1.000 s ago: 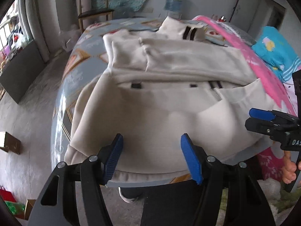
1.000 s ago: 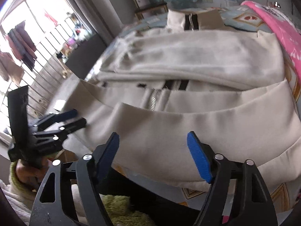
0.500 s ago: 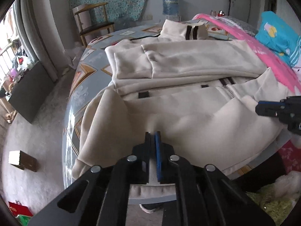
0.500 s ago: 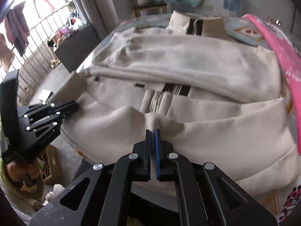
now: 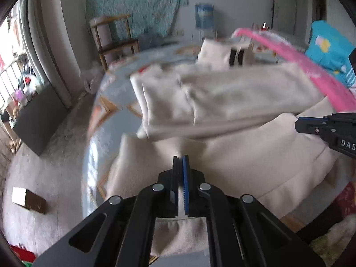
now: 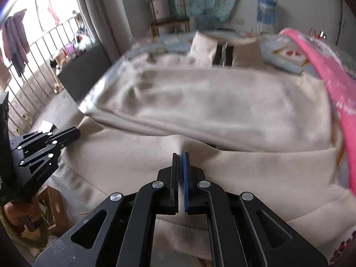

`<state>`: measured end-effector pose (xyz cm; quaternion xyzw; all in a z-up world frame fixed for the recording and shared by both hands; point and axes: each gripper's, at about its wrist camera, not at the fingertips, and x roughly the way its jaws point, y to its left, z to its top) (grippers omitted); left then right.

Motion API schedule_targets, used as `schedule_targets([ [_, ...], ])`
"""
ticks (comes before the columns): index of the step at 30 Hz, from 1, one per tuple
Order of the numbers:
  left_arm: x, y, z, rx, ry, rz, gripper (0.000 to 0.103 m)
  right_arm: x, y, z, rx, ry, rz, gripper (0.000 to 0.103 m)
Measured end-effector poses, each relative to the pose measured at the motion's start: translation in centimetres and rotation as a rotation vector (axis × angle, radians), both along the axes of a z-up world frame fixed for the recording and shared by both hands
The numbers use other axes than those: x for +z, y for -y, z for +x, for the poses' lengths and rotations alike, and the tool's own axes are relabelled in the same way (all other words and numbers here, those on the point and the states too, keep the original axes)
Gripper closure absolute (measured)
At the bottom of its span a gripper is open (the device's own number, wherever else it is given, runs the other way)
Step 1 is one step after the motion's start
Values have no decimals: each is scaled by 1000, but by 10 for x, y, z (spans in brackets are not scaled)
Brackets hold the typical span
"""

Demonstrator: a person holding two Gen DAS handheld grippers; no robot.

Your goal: Fold large clothes

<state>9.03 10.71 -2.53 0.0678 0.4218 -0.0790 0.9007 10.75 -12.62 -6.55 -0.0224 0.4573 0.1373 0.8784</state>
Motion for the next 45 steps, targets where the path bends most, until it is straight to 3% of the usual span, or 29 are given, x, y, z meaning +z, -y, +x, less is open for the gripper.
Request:
schedule_targets([
  [2,-4,-5,0,18,-34,-18,94,-10,0,2,-3,-17,-2,100],
  [5,15,-24,-8,53,1,-97,92,3,0,-4,-2,15,-5,100],
  [7,26,-40,-12,84,33,-138,80,5,0,-4,1,21,-1,100],
  [10,22,-51,-6,114,5,-115,59,-9,1,1,-4,-22,13,100],
  [12,15,-51,3,110,-37,-79,59,-10,3,2,-10,-30,34,100],
  [15,11,-51,8,92,-26,-79,59,-6,6,2,-15,-30,55,100],
  [17,13,-50,9,105,-5,-46,97,4,5,-2,-18,7,64,100],
  [21,26,-63,5,155,41,-91,98,26,1,-10,-9,112,27,100],
  [23,17,-66,12,166,0,-102,97,17,-1,-4,-3,90,13,100],
  [26,5,-71,19,199,-51,-102,87,-11,0,6,-3,15,15,99],
  [28,14,-74,14,231,-9,-85,65,-11,1,5,2,25,14,100],
  [30,29,-76,4,254,75,-71,60,-11,1,5,-1,24,21,99],
  [32,46,-68,-3,215,149,-105,59,-14,4,6,-7,13,42,99],
  [34,52,-51,-4,125,153,-168,60,-14,7,8,-16,-6,74,99],
  [36,46,-17,1,-21,88,-238,59,-13,14,12,-33,-38,130,99],
  [39,26,40,7,-204,-32,-239,59,-14,22,17,-50,-82,199,99],
  [42,10,76,10,-316,-75,-239,59,-15,29,23,-65,-136,259,99],
  [45,-2,87,22,-333,-124,-283,60,-17,37,29,-75,-188,326,99],
])
